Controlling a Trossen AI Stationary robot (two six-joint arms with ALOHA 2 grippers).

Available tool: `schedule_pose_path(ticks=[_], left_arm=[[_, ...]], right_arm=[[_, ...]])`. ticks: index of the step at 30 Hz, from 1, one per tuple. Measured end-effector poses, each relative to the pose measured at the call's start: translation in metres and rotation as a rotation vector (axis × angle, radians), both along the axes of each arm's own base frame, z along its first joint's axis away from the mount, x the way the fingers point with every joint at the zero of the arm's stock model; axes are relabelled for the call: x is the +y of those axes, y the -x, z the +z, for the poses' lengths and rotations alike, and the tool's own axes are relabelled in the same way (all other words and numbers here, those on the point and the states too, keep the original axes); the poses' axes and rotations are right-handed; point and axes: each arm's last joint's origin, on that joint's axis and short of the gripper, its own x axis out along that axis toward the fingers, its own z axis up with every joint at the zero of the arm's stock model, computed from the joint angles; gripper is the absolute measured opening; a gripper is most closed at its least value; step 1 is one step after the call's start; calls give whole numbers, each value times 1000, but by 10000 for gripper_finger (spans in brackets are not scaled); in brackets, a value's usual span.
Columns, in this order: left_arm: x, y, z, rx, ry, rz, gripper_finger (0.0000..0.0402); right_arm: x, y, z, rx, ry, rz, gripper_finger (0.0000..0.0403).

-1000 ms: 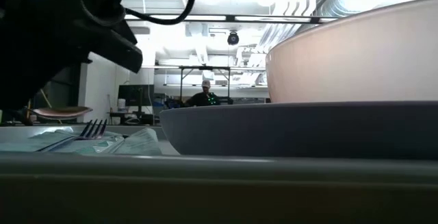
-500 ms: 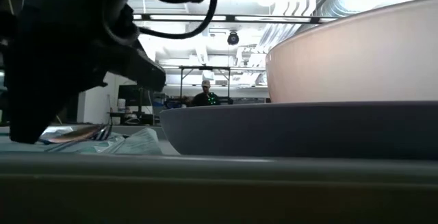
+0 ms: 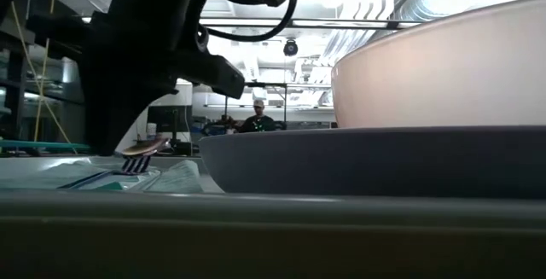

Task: Set up tray
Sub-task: Put the purple spoon on top of the blue napkin to the left of the purple fork, then adjust the blue napkin

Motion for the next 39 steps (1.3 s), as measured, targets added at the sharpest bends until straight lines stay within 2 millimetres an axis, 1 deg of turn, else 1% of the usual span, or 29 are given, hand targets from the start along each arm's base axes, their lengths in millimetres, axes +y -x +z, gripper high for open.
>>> schedule_pose_path(ticks=[5,10,15,18,22,24,29,32,39], left_arm=[[3,3,1,39,-17,4,7],[3,3,1,41,-15,5,7],[1,-1,-7,38,-3,8,10],[-1,-5,-16,27,5,9,10],[-1,-7,-21,28,2,13,13],[-1,-7,-20,22,-5,12,26],[-2,-11,-15,-10,-23,0,74],[-2,-12,-10,-19,-31,-3,99],[-1,-10,7,33,-69,-9,131]], right_arm=[[0,0,0,0,-1,-1,0],[0,0,0,0,1,0,0],[0,0,0,1,2,2,0],[0,0,0,7,0,2,0],[0,1,0,6,-3,3,0],[0,1,0,7,-3,3,0],[0,1,0,7,-2,5,0],[0,1,0,7,-1,4,0],[0,2,-1,20,-5,5,0]])
